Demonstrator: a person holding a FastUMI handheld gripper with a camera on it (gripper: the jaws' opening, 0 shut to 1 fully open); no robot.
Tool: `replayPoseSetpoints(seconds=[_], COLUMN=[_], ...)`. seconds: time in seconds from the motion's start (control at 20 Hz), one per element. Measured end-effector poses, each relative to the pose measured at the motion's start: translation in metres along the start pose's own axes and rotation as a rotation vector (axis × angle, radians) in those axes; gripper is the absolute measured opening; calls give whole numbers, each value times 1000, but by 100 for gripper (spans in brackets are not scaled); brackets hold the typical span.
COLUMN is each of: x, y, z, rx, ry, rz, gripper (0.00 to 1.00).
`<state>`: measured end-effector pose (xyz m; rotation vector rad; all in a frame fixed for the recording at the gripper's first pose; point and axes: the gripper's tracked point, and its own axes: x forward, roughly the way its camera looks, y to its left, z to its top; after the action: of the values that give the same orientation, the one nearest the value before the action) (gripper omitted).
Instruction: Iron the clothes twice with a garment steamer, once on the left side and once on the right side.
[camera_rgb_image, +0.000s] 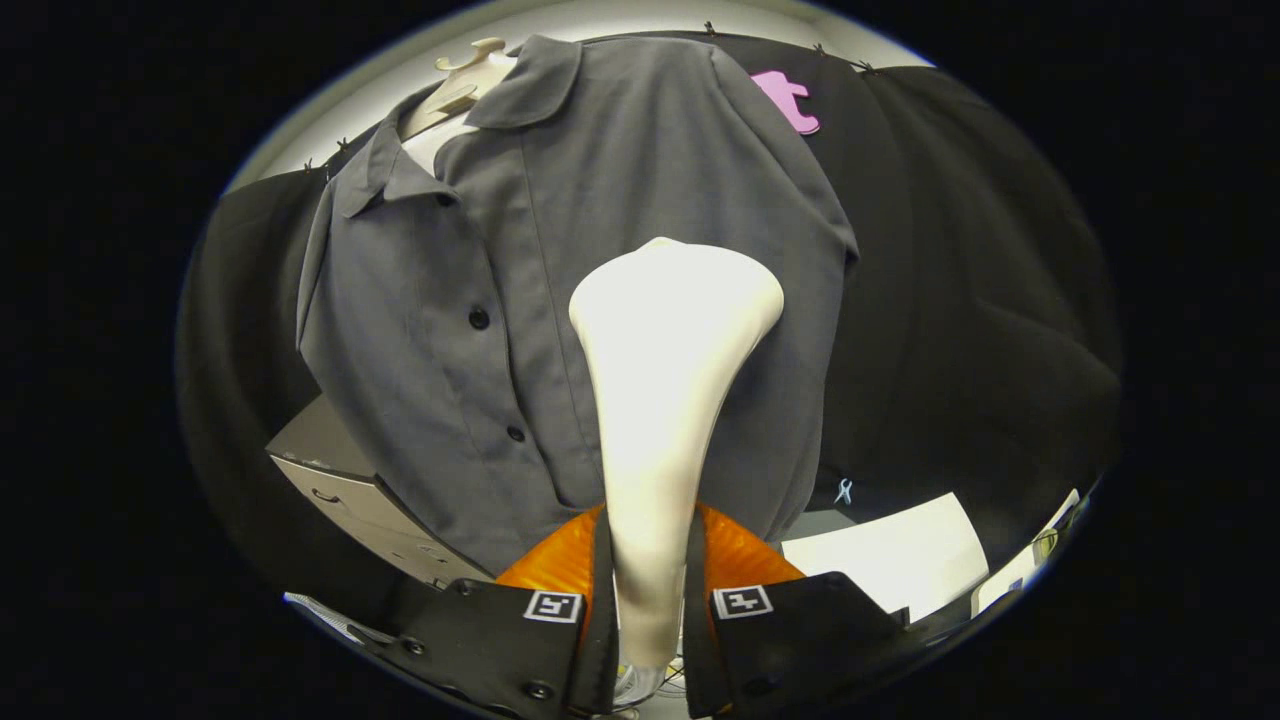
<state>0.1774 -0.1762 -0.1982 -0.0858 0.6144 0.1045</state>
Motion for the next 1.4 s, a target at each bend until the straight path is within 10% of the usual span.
replayPoseSetpoints(seconds=[1.4], x=[27], y=[-37], z=[-203], rx=[131], ry=[280], rz=[-79], gripper=[34])
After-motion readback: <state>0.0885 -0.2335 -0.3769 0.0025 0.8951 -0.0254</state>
